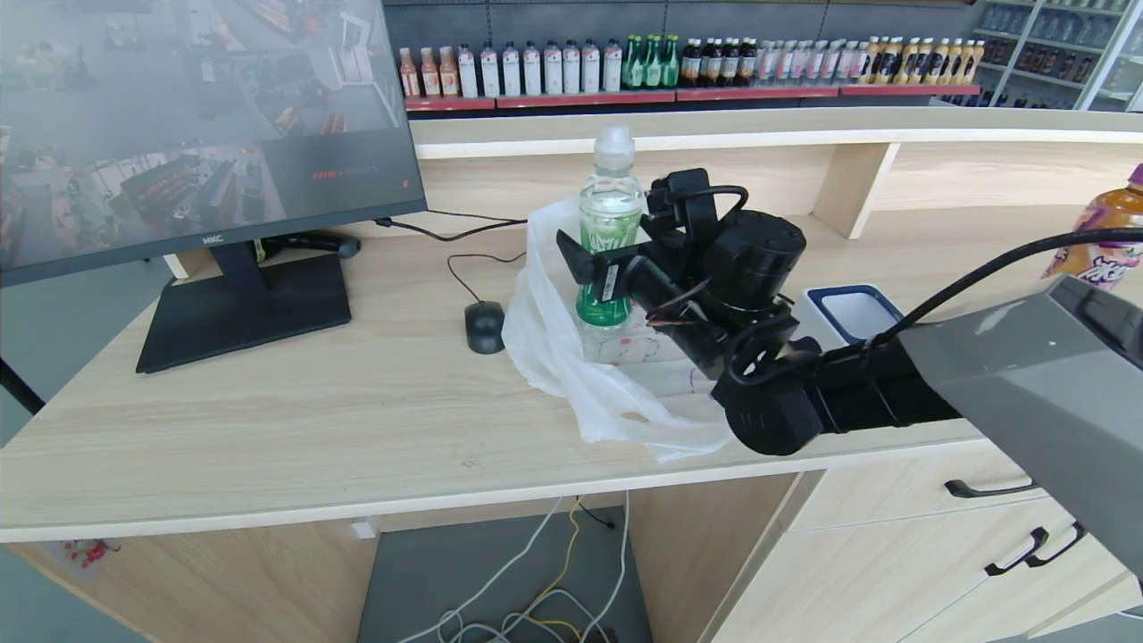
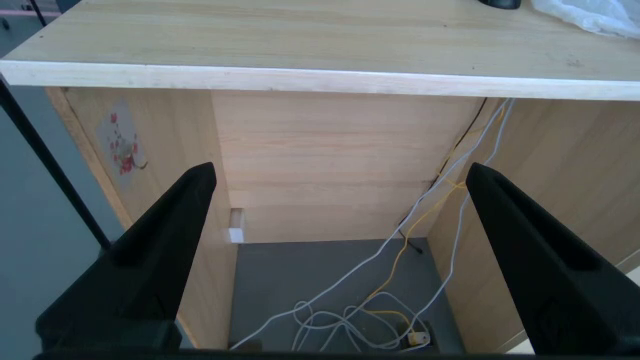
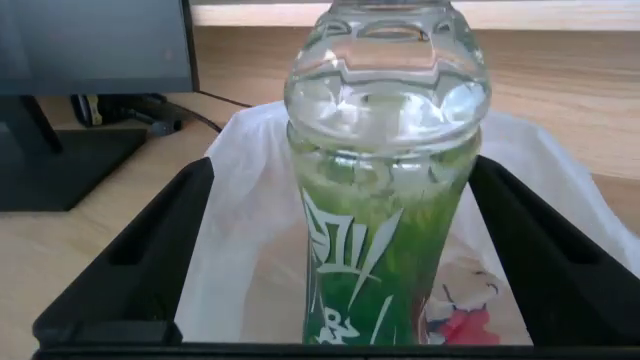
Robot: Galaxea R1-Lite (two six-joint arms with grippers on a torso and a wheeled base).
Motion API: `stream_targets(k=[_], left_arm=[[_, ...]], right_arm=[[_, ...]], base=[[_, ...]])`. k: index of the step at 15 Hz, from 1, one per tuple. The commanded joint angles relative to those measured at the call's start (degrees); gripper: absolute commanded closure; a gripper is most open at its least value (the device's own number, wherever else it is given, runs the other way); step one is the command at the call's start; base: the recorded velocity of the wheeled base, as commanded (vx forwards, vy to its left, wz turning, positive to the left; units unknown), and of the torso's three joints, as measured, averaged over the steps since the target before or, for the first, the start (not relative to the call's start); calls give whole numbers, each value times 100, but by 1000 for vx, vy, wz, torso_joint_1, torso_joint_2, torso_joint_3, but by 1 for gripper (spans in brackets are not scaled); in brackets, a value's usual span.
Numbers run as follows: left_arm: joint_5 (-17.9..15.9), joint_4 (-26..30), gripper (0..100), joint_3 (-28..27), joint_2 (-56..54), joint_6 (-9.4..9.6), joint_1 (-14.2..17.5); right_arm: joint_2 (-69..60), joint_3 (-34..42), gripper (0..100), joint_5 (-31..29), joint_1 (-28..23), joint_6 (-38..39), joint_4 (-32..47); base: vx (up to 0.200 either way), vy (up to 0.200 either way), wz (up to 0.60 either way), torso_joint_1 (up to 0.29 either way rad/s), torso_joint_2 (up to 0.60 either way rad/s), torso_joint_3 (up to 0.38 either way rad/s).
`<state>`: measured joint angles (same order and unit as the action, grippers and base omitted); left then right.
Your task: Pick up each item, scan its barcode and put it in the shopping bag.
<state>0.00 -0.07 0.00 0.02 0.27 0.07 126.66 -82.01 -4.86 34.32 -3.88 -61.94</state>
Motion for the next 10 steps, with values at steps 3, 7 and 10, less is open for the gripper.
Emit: stream_targets(k=[3,7,10], left_arm=[[0,-1,0,0,-2,0,1],[0,-1,0,0,-2,0,1],[9,-1,0,0,-2,8,1]], right_arm=[[-1346,2628,0,3,14,-52,-1285],[-1979,4263,0,12,198,-52,-2323],[-2128,4852,0,3,400,-113,-2806]], base=[[0,0,0,0,0,0],[0,0,0,0,0,0],[0,0,0,0,0,0]])
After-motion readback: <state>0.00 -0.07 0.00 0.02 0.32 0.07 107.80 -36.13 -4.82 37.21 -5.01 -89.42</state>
